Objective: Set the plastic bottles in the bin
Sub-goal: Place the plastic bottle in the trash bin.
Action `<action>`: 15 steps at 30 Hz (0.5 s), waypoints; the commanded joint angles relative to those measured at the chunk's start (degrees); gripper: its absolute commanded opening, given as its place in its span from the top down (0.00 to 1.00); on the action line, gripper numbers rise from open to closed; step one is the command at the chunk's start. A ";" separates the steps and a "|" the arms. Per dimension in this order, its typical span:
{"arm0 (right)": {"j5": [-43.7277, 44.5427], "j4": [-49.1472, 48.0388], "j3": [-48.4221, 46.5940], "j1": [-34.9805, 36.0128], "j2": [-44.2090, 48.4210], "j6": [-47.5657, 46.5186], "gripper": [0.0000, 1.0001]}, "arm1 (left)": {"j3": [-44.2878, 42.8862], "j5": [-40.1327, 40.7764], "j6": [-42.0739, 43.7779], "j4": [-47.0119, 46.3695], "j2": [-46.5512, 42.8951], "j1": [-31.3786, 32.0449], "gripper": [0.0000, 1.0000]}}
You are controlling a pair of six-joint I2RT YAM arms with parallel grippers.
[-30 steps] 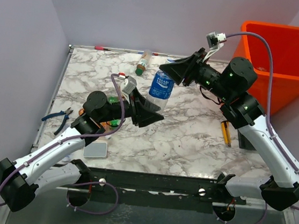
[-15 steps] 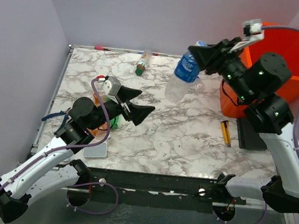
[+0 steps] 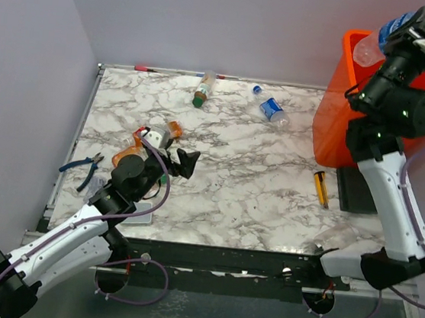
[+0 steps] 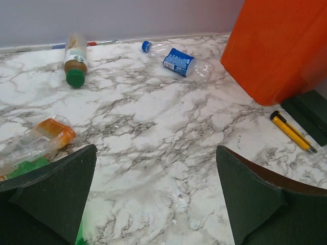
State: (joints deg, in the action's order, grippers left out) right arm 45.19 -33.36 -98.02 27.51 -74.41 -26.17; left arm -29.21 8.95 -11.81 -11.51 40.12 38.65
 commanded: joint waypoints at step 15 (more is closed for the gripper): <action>-20.36 14.36 -6.14 -31.46 -23.76 36.90 0.99 | 1.91 13.99 -0.37 0.01 -3.23 -0.04 0.01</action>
State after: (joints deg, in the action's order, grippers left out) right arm 36.45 -24.40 -99.37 -4.54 -93.71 5.82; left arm -27.66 20.84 -12.60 -11.46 36.23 38.65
